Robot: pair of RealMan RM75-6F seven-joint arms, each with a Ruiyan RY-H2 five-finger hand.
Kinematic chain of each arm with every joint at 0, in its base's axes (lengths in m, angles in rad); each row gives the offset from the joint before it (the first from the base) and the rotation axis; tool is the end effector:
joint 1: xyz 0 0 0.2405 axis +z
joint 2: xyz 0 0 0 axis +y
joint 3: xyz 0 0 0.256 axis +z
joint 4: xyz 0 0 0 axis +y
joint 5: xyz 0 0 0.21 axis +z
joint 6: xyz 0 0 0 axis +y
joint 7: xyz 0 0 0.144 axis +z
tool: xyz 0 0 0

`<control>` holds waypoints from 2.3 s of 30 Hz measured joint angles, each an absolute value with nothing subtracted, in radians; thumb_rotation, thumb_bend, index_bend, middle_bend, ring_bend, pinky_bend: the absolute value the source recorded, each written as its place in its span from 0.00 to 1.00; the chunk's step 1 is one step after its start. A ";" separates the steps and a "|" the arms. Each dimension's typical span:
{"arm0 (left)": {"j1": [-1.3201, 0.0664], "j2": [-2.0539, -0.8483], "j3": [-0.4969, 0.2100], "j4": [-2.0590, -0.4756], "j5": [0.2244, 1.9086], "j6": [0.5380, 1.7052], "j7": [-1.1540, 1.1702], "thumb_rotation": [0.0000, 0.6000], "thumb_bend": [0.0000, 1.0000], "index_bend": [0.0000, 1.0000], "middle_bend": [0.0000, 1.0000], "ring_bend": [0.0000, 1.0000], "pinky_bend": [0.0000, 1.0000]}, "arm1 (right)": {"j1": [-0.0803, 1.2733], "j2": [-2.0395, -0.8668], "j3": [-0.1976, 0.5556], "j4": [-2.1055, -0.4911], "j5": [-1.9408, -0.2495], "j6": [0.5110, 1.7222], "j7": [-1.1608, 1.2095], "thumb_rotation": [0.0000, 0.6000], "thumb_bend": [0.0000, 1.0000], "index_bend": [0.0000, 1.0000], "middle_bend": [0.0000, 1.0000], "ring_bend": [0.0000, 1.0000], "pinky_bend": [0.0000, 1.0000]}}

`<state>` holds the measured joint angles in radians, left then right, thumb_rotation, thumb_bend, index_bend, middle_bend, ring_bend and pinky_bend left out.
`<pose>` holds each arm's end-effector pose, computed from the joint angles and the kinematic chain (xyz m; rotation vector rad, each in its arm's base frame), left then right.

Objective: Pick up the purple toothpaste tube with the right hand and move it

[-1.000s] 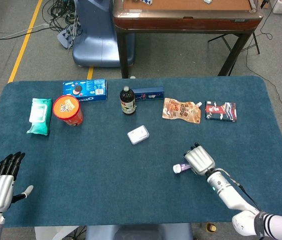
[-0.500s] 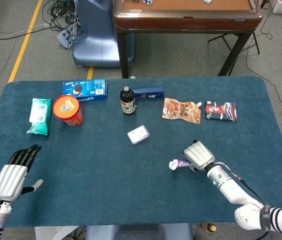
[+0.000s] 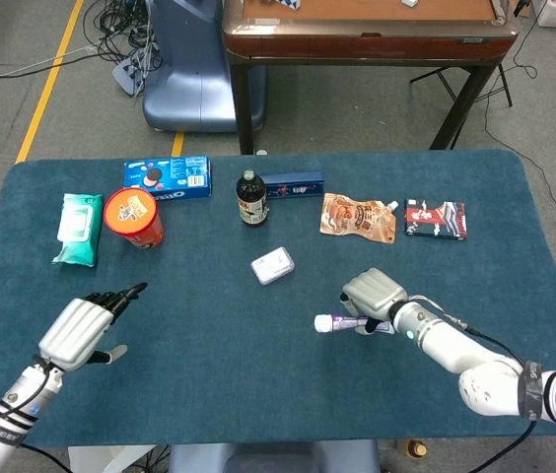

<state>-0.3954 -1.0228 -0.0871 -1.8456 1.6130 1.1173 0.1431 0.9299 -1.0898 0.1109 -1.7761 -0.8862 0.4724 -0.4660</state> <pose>-0.2005 0.2479 0.1199 -1.9191 -0.7858 -0.9557 -0.1419 -0.3375 0.0516 2.2661 -0.9365 0.4462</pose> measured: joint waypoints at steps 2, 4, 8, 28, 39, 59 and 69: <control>-0.428 -1.021 -0.092 -1.849 1.615 1.079 0.149 1.00 0.23 0.01 0.43 0.47 0.51 | 0.987 -1.079 0.102 -1.783 -0.839 0.449 -0.462 1.00 0.82 0.85 0.73 0.58 0.32; -0.452 -1.021 -0.095 -1.850 1.614 1.049 0.156 1.00 0.23 0.01 0.50 0.53 0.56 | 1.043 -1.075 0.088 -1.787 -0.794 0.434 -0.460 1.00 0.82 0.85 0.74 0.59 0.32; -0.508 -1.023 -0.100 -1.857 1.615 0.992 0.190 1.00 0.25 0.02 0.60 0.61 0.66 | 1.146 -1.083 0.046 -1.786 -0.713 0.422 -0.464 1.00 0.82 0.85 0.74 0.59 0.32; -0.705 -1.111 -0.106 -1.891 1.638 0.812 0.340 1.00 0.31 0.04 0.73 0.75 0.77 | 1.519 -1.257 -0.119 -1.681 -0.416 0.472 -0.442 1.00 0.82 0.87 0.75 0.61 0.32; -0.774 -1.184 -0.099 -1.847 1.605 0.768 0.350 1.00 0.31 0.04 0.73 0.76 0.77 | 1.568 -1.287 -0.148 -1.686 -0.400 0.519 -0.415 1.00 0.82 0.87 0.75 0.62 0.33; -0.775 -1.164 -0.056 -1.834 1.534 0.794 0.389 1.00 0.31 0.04 0.74 0.76 0.77 | 1.498 -1.262 -0.121 -1.687 -0.515 0.540 -0.315 1.00 0.82 0.89 0.77 0.65 0.34; -0.777 -1.176 -0.046 -1.833 1.517 0.806 0.398 1.00 0.31 0.04 0.74 0.76 0.77 | 1.451 -1.252 -0.071 -1.684 -0.590 0.542 -0.259 1.00 0.82 0.90 0.77 0.66 0.34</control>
